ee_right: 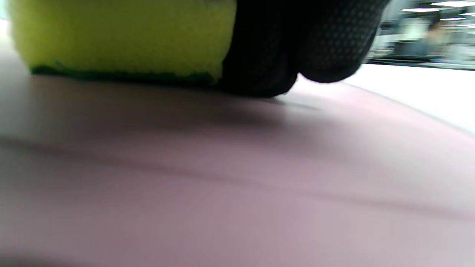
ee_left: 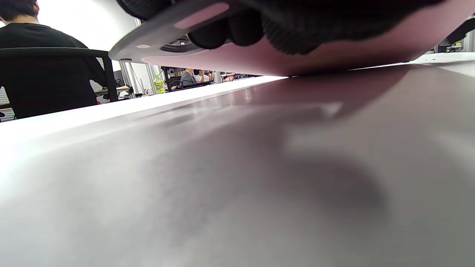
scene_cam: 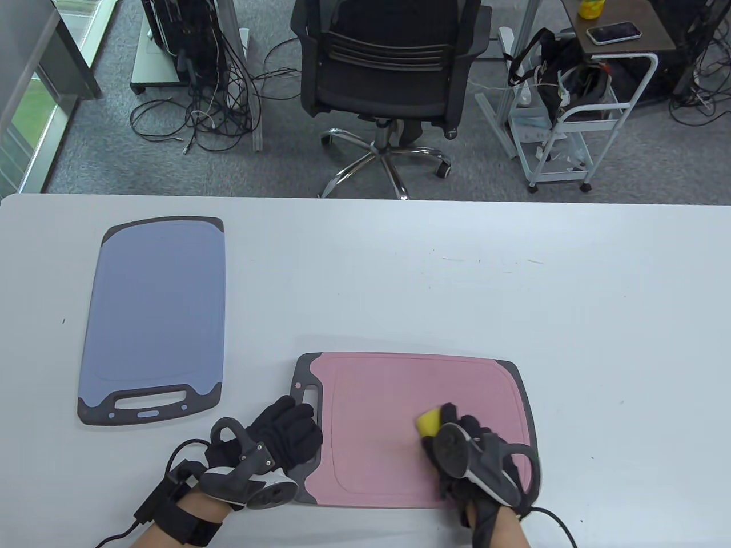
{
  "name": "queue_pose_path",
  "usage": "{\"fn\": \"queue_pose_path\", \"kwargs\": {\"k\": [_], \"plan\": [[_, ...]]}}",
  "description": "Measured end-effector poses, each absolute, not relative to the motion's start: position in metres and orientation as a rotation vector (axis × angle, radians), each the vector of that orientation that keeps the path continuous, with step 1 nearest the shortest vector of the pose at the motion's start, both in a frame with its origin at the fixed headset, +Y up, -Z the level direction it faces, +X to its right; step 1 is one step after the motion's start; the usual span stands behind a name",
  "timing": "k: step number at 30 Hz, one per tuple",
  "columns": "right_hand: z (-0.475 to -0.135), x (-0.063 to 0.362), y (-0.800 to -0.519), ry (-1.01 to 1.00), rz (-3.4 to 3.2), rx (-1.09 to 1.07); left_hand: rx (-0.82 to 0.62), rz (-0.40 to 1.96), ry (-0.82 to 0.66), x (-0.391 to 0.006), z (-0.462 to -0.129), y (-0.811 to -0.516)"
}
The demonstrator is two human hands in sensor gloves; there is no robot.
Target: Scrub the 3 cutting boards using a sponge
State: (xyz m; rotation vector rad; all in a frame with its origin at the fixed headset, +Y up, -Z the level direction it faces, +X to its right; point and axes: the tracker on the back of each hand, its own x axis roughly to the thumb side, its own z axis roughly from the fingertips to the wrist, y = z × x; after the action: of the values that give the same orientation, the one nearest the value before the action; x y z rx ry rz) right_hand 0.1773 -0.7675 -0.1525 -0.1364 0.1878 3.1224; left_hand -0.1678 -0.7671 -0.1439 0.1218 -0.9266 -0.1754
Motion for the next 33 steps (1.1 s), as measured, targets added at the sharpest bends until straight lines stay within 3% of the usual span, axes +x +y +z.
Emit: {"fn": "queue_pose_path", "kwargs": {"k": [3,5,7,11,13,16,18,20,22,29,31,33], "plan": [[-0.144,0.239,-0.777,0.201,3.062,-0.547,0.124,-0.184,-0.930,-0.167,-0.143,-0.767],[-0.141,0.251,-0.778,0.204,2.991,-0.638,0.120,-0.183,-0.933,-0.167,-0.143,-0.767],[-0.145,0.231,-0.775,0.170,3.039,-0.573,0.118,-0.183,-0.932,-0.167,-0.143,-0.767],[-0.153,0.140,-0.764,0.158,3.070,-0.027,0.116,-0.174,-0.936,-0.168,-0.144,-0.767],[-0.146,0.073,-0.755,0.155,3.041,0.301,0.107,-0.162,-0.937,-0.168,-0.145,-0.768],[-0.126,0.007,-0.746,0.151,3.034,0.677,0.105,-0.152,-0.936,-0.169,-0.146,-0.768],[-0.121,-0.004,-0.745,0.086,3.061,0.751,0.109,-0.149,-0.935,-0.170,-0.146,-0.768],[-0.127,0.015,-0.748,0.112,3.058,0.700,0.110,-0.148,-0.934,-0.169,-0.146,-0.768],[-0.134,0.051,-0.753,0.121,3.058,0.451,0.109,-0.153,-0.934,-0.169,-0.145,-0.768],[-0.135,0.245,-0.777,0.261,3.033,-0.586,0.102,-0.166,-0.931,-0.167,-0.146,-0.768],[-0.131,0.263,-0.780,0.312,2.963,-0.699,0.100,-0.162,-0.930,-0.168,-0.146,-0.768],[-0.134,0.253,-0.779,0.273,2.954,-0.653,0.107,-0.159,-0.924,-0.168,-0.147,-0.768]]}}
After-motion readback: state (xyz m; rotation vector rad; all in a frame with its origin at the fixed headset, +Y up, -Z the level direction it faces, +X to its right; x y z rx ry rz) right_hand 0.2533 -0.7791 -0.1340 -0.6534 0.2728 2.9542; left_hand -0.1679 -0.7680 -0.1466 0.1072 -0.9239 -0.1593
